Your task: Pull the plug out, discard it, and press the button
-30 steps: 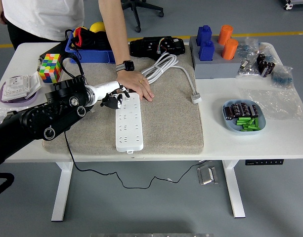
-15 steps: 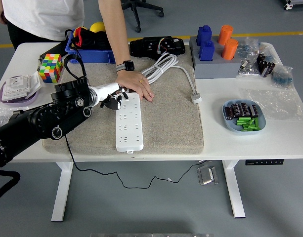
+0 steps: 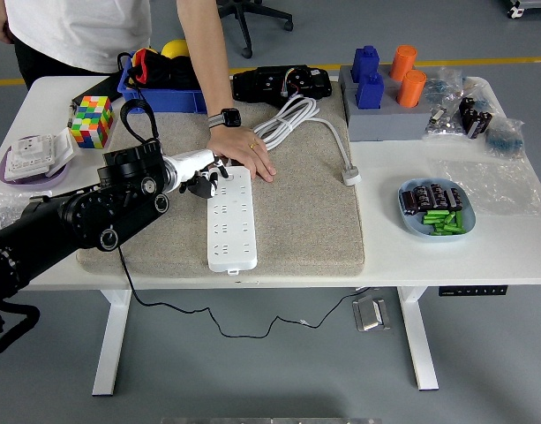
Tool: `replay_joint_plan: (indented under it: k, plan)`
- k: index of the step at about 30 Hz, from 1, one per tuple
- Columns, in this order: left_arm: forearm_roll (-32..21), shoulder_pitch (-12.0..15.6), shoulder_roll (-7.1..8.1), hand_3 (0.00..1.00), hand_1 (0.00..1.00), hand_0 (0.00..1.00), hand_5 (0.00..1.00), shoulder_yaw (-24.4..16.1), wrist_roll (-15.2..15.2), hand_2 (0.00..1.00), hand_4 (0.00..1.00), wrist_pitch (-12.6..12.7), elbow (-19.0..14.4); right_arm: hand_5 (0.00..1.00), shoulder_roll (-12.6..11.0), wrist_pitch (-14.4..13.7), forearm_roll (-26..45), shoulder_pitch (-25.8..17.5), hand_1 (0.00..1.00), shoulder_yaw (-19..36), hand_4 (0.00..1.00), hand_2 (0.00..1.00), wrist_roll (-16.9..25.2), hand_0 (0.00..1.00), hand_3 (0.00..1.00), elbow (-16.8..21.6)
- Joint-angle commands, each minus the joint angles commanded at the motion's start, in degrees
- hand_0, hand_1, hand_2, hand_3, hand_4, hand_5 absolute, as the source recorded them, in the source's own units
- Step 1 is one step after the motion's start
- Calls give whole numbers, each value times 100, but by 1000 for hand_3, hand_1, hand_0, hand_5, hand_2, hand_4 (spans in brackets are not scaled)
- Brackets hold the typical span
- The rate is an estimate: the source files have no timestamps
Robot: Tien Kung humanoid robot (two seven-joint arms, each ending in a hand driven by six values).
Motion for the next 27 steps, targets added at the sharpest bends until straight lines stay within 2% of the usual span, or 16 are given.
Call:
replay_joint_plan:
  k: [5, 9, 12, 16, 17, 18, 23, 24, 27]
  plan:
    - [27, 14, -4, 772, 11, 69, 2, 37, -10, 130, 2, 8, -55, 658, 5, 0, 1, 6, 729, 4, 883, 724, 0, 767, 713, 5]
    - [247, 49, 79, 767, 9, 68, 2, -278, -40, 130, 2, 28, -201, 658, 7, -2, -9, 1, 729, 25, 883, 724, 0, 767, 713, 2]
    - [524, 156, 173, 766, 10, 68, 2, -794, -86, 130, 2, 70, -424, 658, 8, -3, -18, -8, 729, 42, 883, 724, 0, 767, 713, -2]
    - [957, 381, 297, 766, 10, 68, 2, -1536, -262, 130, 2, 260, -778, 658, 19, -3, -23, -7, 729, 69, 883, 724, -2, 767, 713, 3]
    - [1121, 507, 356, 766, 10, 68, 2, -1762, -318, 130, 2, 313, -935, 658, 22, -4, -20, -6, 729, 79, 883, 724, 0, 767, 713, 8]
    - [1237, 593, 399, 778, 31, 74, 2, -1980, -344, 128, 68, 338, -1044, 658, 24, -5, -23, -6, 729, 85, 883, 724, 0, 767, 713, 10]
    - [1670, 1000, 608, 778, 31, 74, 2, -2890, -460, 128, 68, 383, -1484, 658, 27, -9, -35, -8, 729, 114, 883, 724, 0, 767, 713, 12]
    - [1708, 1075, 645, 823, 276, 256, 2, -3049, -461, 439, 616, 362, -1546, 658, 27, -10, -35, -7, 729, 118, 883, 724, 1, 767, 713, 12]
    - [1889, 1354, 774, 823, 276, 256, 2, -3534, -514, 439, 616, 335, -1712, 658, 28, -11, -40, -3, 729, 125, 883, 724, 2, 767, 713, 17]
